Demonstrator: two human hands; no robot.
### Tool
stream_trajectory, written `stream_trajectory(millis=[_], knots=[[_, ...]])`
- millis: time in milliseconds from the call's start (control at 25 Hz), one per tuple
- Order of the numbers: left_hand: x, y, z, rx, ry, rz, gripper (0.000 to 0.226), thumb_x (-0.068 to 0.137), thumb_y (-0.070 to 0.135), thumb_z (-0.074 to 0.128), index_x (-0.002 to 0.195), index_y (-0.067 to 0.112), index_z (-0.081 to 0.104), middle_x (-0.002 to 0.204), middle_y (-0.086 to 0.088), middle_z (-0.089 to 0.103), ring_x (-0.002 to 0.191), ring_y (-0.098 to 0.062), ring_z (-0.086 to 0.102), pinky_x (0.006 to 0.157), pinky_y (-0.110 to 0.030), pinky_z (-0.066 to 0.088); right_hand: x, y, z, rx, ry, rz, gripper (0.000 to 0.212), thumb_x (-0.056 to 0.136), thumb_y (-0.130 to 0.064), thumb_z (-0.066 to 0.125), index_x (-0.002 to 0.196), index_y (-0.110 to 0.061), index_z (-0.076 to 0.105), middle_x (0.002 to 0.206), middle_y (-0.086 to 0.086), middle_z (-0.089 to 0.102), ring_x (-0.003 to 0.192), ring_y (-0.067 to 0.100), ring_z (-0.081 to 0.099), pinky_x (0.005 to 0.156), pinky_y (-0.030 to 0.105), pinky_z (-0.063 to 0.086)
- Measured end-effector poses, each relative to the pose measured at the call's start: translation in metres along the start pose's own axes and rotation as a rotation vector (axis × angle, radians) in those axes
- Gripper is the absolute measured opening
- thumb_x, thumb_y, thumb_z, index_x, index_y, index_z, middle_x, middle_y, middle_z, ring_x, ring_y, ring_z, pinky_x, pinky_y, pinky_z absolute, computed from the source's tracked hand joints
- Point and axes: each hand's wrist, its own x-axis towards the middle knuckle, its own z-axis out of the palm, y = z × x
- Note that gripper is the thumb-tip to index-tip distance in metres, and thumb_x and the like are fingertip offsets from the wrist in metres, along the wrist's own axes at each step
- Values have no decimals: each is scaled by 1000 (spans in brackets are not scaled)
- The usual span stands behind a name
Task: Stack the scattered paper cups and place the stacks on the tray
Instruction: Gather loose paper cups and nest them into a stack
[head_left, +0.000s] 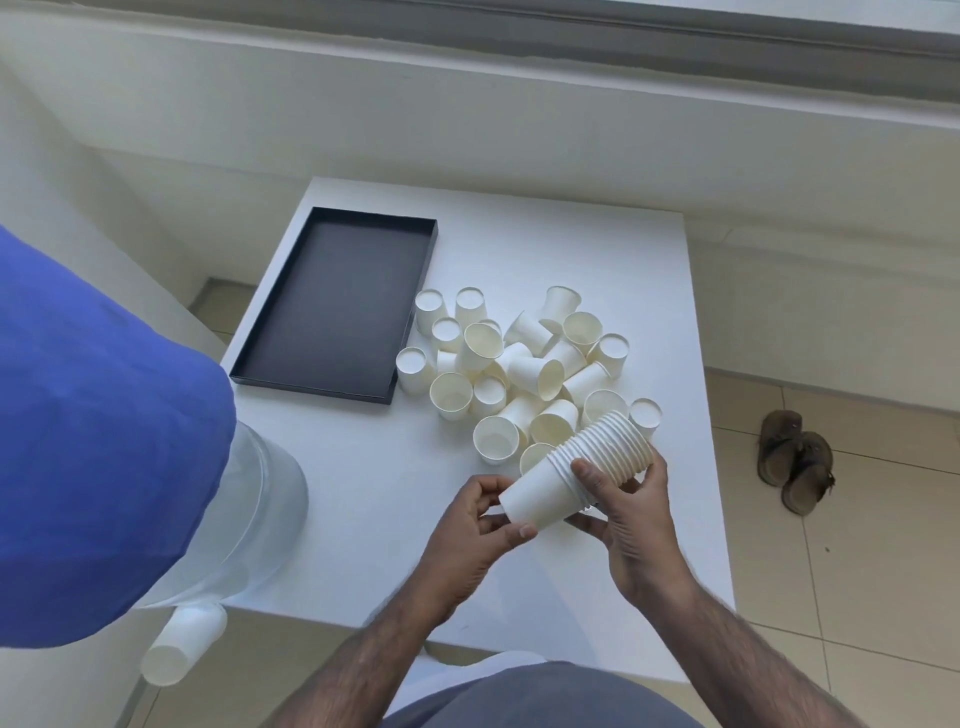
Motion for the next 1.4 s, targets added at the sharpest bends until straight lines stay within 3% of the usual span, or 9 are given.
stream_trajectory(millis=[120,240,360,480,680,840,960,1240,1400], knots=[[15,-10,-8,10,180,92,32,86,32,72,110,12,68,106,-3,77,98,-20,74,81,-28,60,2,-3,-13,43,63,48,81,63,-24,92,132,-31,49,128,11,66,116,36,68,70,49,62],[39,-36,-32,323,502,107,26,93,34,75,109,15,66,105,1,71,100,-21,68,92,-36,56,1,-8,-33,48,114,37,75,65,-22,92,128,-33,51,128,12,64,113,36,69,70,51,62],[74,-59,-41,535,461,87,55,85,16,86,134,13,59,127,-1,61,122,-23,59,104,-34,48,-3,-10,-59,14,161,17,76,61,-25,94,124,-37,54,124,9,66,104,31,74,70,52,61],[110,-66,-26,542,465,86,73,80,18,89,143,14,54,139,-1,58,132,-23,52,108,-40,47,-8,-10,-80,-11,198,1,73,60,-25,94,120,-38,56,120,6,68,105,32,73,70,52,61],[144,-60,-5,560,576,169,71,66,26,98,128,12,67,122,-6,71,117,-31,63,100,-49,50,-10,-15,-90,-25,224,-6,75,59,-25,93,123,-36,56,124,11,65,109,34,70,70,52,61],[136,-53,-4,478,582,105,66,68,22,96,123,6,62,117,-10,71,114,-37,63,97,-53,51,-4,-19,-82,-17,220,-9,85,57,-26,96,129,-34,52,126,10,63,116,37,66,71,52,62],[100,-47,-12,456,541,128,63,74,24,93,124,18,55,120,-1,67,115,-29,61,97,-46,51,6,-24,-65,1,183,-42,88,58,-27,99,131,-35,51,125,8,64,119,37,65,70,49,61],[25,-2,-13,477,373,262,63,70,43,86,125,42,55,120,20,64,108,3,60,79,-8,45,26,-35,2,43,81,-128,94,64,-26,93,143,-35,42,134,9,60,118,26,67,71,47,62],[10,23,-16,454,403,280,64,66,53,82,124,46,55,117,22,65,104,0,62,73,-10,49,27,-34,33,50,7,-159,94,71,-21,91,147,-35,38,138,7,58,113,17,70,74,45,63]])
